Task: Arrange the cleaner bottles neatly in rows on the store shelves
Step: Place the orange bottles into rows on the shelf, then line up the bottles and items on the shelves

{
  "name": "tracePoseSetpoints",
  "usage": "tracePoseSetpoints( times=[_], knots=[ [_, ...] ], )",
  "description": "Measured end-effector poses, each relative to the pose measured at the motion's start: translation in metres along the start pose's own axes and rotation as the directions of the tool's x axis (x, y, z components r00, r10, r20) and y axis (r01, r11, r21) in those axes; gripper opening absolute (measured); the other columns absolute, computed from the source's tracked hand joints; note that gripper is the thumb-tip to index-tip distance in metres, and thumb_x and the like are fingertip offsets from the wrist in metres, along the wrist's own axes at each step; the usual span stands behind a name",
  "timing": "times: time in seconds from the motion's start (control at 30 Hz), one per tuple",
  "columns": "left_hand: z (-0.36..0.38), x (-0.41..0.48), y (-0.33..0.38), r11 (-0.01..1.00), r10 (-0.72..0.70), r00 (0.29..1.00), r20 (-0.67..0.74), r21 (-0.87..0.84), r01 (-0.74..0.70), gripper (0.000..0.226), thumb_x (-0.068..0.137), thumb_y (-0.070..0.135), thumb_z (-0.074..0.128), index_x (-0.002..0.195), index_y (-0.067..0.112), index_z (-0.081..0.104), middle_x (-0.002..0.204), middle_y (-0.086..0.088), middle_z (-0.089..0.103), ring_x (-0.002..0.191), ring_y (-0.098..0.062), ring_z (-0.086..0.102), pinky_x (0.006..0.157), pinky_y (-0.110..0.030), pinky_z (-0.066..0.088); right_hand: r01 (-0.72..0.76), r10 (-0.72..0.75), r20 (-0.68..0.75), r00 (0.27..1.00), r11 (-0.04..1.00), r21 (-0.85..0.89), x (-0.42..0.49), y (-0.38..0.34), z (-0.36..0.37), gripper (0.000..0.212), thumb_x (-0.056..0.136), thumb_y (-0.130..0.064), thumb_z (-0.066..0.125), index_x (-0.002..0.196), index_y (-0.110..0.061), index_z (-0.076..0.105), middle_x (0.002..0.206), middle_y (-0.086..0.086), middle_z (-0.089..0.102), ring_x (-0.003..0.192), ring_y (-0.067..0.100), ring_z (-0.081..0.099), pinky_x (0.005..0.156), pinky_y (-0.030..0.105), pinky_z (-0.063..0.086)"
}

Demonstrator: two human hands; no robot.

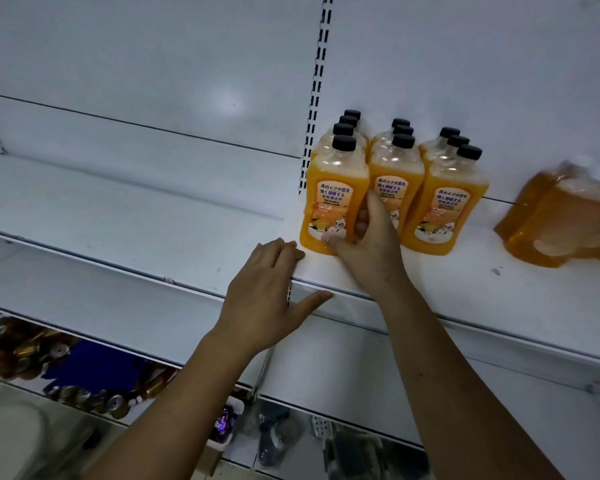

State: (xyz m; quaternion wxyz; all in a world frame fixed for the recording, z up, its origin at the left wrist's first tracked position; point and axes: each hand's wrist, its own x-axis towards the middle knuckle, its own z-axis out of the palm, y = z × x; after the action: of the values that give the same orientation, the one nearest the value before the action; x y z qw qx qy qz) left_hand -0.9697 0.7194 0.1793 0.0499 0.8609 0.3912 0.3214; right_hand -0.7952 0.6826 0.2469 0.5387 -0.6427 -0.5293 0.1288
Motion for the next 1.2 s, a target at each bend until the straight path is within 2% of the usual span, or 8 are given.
tracePoseSetpoints(
  times=[0.3, 0.4, 0.5, 0.57, 0.67, 0.77, 0.9, 1.2],
  knots=[
    [-0.004, -0.001, 0.005, 0.999, -0.027, 0.999, 0.018, 0.019, 0.027, 0.083, 0.085, 0.088, 0.042, 0.138, 0.025, 0.055, 0.138, 0.005, 0.059, 0.122, -0.015, 0.055, 0.093, -0.029, 0.053, 0.007, -0.011, -0.05, 0.999, 0.997, -0.074, 0.01, 0.004, 0.006, 0.085, 0.085, -0.024, 0.087, 0.154, -0.028, 0.038, 0.145, -0.004, 0.06, 0.131, 0.02, 0.062, 0.102, 0.05, 0.058],
    [-0.005, -0.002, 0.005, 0.999, -0.027, 0.999, 0.019, 0.026, 0.027, 0.083, 0.085, 0.087, 0.044, 0.137, 0.024, 0.056, 0.138, 0.004, 0.06, 0.122, -0.017, 0.056, 0.101, -0.035, 0.052, 0.011, -0.017, -0.057, 0.998, 0.995, -0.095, 0.007, 0.004, 0.005, 0.09, 0.083, -0.026, 0.088, 0.156, -0.027, 0.035, 0.145, -0.001, 0.059, 0.13, 0.019, 0.062, 0.102, 0.047, 0.058],
    [-0.009, 0.0, 0.001, 0.999, 0.007, 0.998, 0.06, 0.038, -0.01, 0.082, 0.088, 0.085, 0.044, 0.141, 0.024, 0.054, 0.145, 0.002, 0.058, 0.134, -0.02, 0.054, 0.123, -0.045, 0.03, 0.03, -0.045, -0.098, 0.994, 0.988, -0.154, -0.006, 0.001, -0.004, 0.094, 0.082, -0.034, 0.089, 0.157, -0.025, 0.034, 0.144, 0.003, 0.055, 0.126, 0.016, 0.058, 0.102, 0.037, 0.057],
    [-0.013, -0.002, -0.001, 0.998, 0.028, 0.995, 0.093, 0.048, -0.033, 0.082, 0.089, 0.083, 0.044, 0.147, 0.025, 0.05, 0.155, 0.001, 0.051, 0.148, -0.02, 0.043, 0.128, -0.049, 0.016, 0.045, -0.075, -0.138, 0.988, 0.978, -0.203, -0.022, 0.0, -0.017, 0.084, 0.085, -0.039, 0.085, 0.153, -0.023, 0.04, 0.144, 0.002, 0.054, 0.127, 0.015, 0.055, 0.102, 0.034, 0.055],
    [-0.016, -0.014, 0.008, 1.0, 0.03, 0.998, 0.046, -0.003, -0.03, 0.081, 0.088, 0.08, 0.052, 0.15, 0.028, 0.048, 0.162, 0.002, 0.045, 0.154, -0.02, 0.035, 0.13, -0.047, 0.01, 0.016, -0.058, -0.134, 0.989, 0.957, -0.29, -0.052, 0.005, -0.045, 0.064, 0.089, -0.044, 0.078, 0.144, -0.027, 0.049, 0.141, -0.003, 0.055, 0.126, 0.013, 0.054, 0.101, 0.034, 0.053],
    [-0.015, -0.027, 0.039, 0.989, 0.064, 0.998, 0.001, -0.132, -0.063, 0.071, 0.09, 0.074, 0.059, 0.146, 0.031, 0.055, 0.155, 0.007, 0.052, 0.149, -0.016, 0.042, 0.131, -0.05, 0.018, 0.004, -0.049, -0.105, 0.993, 0.921, -0.389, -0.09, 0.016, -0.083, 0.058, 0.09, -0.05, 0.074, 0.14, -0.029, 0.053, 0.139, -0.003, 0.057, 0.125, 0.015, 0.055, 0.103, 0.042, 0.054],
    [0.001, -0.035, 0.095, 0.964, 0.193, 0.981, 0.034, -0.194, -0.183, 0.065, 0.092, 0.072, 0.059, 0.143, 0.031, 0.058, 0.151, 0.007, 0.057, 0.144, -0.016, 0.049, 0.126, -0.052, 0.032, -0.031, -0.03, -0.106, 0.994, 0.848, -0.53, -0.144, 0.029, -0.149, 0.062, 0.088, -0.058, 0.065, 0.142, -0.029, 0.053, 0.139, -0.004, 0.055, 0.127, 0.016, 0.051, 0.106, 0.049, 0.05],
    [0.063, -0.055, 0.251, 0.884, 0.446, 0.869, 0.217, -0.258, -0.389, 0.068, 0.094, 0.077, 0.046, 0.147, 0.035, 0.051, 0.155, 0.009, 0.051, 0.145, -0.017, 0.046, 0.121, -0.045, 0.041, -0.28, 0.109, -0.315, 0.943, 0.771, -0.572, -0.265, 0.064, -0.304, 0.062, 0.089, -0.06, 0.063, 0.145, -0.039, 0.046, 0.134, -0.013, 0.051, 0.125, 0.01, 0.048, 0.109, 0.041, 0.043]
  ],
)
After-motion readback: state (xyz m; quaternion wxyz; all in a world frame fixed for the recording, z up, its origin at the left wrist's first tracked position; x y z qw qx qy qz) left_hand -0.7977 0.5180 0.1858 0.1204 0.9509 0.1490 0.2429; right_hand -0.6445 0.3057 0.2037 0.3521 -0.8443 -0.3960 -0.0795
